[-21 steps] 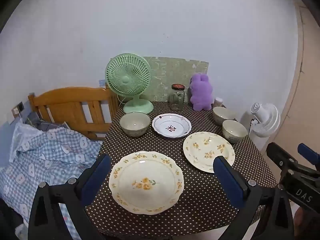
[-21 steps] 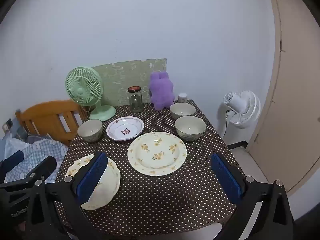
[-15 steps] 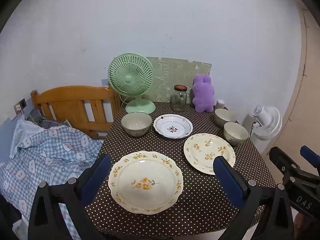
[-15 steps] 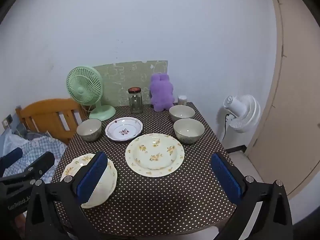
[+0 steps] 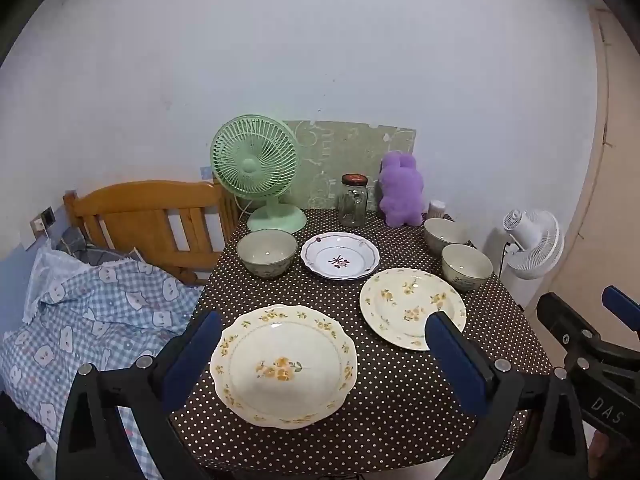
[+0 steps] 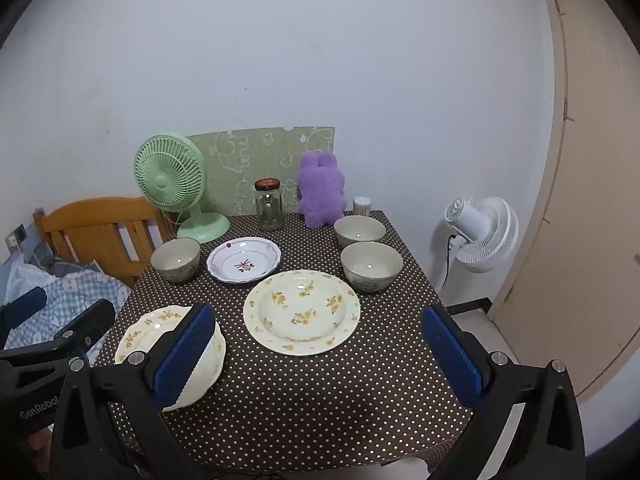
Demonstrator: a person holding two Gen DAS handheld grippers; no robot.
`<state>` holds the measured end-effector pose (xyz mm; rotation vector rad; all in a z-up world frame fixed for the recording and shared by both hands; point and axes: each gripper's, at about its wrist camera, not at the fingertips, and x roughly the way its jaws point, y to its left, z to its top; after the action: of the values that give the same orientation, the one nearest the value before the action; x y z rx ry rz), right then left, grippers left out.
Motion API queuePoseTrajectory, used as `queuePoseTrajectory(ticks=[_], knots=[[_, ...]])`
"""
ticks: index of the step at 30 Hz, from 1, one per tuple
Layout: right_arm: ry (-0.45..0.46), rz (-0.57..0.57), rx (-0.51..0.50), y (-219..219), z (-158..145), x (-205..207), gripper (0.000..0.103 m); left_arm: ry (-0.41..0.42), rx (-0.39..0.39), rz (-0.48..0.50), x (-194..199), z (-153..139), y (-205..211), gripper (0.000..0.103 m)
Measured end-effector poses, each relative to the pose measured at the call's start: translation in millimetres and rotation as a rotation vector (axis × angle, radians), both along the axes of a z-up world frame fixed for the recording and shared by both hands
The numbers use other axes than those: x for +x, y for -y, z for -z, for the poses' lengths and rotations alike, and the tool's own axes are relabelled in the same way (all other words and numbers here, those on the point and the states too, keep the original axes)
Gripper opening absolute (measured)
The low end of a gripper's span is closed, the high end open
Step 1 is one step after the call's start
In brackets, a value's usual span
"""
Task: Organize plates and bowls
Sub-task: 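Move the left gripper toward the flat yellow-flowered plate's rim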
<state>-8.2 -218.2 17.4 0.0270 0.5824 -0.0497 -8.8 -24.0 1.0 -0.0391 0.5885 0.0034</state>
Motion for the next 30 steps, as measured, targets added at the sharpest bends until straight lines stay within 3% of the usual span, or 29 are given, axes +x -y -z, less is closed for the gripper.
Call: queuePoseTrajectory(ticks=[16, 30], knots=[[-0.002, -0.018, 0.018, 17.2, 2.4, -4.8, 0.103, 0.023, 0.037, -0.009, -10.8, -1.1, 19.0, 0.101], [0.018, -0.014, 0.009, 25.8, -3.2, -7.6, 0.103, 0.033, 0.017, -0.001, -12.6, -5.2, 28.8, 0.1]])
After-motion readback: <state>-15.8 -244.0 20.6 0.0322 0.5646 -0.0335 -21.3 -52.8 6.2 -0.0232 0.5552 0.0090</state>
